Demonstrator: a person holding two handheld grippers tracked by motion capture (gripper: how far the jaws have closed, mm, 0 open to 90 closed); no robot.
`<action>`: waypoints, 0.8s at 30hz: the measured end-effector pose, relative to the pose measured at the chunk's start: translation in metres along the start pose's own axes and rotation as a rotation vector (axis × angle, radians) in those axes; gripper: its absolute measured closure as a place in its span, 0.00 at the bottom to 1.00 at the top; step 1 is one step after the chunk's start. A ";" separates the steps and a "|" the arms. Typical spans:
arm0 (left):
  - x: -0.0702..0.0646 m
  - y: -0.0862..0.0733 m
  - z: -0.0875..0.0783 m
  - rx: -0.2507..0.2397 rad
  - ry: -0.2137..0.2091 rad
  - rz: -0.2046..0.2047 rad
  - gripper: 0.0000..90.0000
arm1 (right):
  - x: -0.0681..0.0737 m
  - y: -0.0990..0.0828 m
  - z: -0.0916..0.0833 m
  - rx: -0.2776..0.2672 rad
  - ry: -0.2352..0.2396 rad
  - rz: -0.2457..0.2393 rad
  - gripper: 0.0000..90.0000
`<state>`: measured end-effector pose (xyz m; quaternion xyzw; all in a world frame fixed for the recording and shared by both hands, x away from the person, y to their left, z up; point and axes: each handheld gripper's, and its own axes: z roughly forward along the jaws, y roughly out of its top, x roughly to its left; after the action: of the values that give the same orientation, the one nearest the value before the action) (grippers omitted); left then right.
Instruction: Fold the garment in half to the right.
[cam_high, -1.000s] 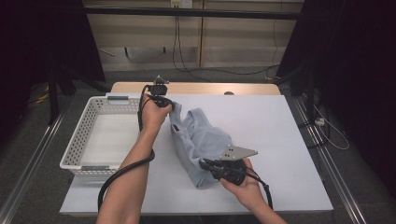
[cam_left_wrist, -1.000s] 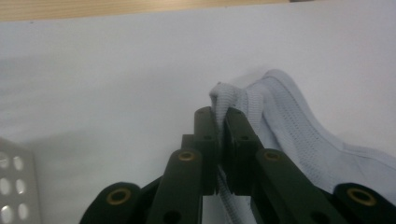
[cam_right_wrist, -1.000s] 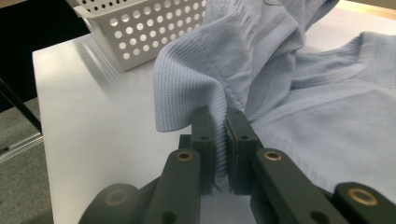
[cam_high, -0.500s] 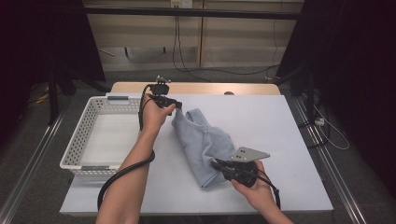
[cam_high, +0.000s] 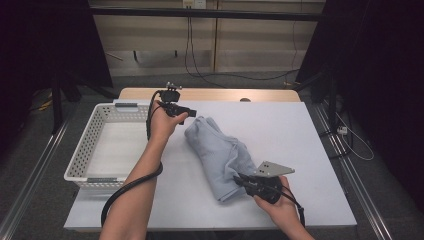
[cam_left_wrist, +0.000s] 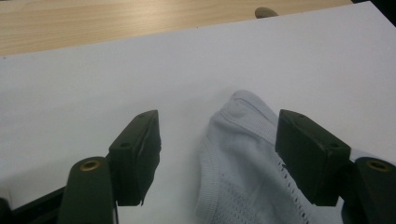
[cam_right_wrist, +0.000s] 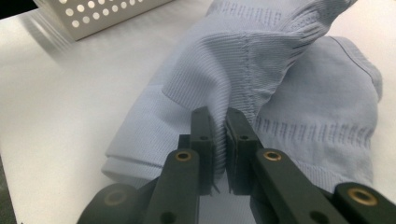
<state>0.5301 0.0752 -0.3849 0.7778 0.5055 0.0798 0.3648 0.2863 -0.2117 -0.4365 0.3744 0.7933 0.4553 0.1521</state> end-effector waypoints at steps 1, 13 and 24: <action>0.000 -0.001 0.001 0.003 0.002 -0.001 0.34 | 0.000 -0.001 0.000 -0.001 -0.004 0.002 0.93; -0.001 -0.014 -0.001 0.001 -0.002 0.007 0.29 | 0.001 -0.007 -0.005 0.040 -0.067 -0.029 0.93; -0.002 -0.024 -0.001 0.013 -0.003 0.011 0.27 | -0.006 -0.013 -0.007 0.025 -0.105 0.013 0.93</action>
<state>0.5114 0.0798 -0.3993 0.7831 0.5011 0.0775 0.3601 0.2807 -0.2241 -0.4439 0.4050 0.7873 0.4260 0.1859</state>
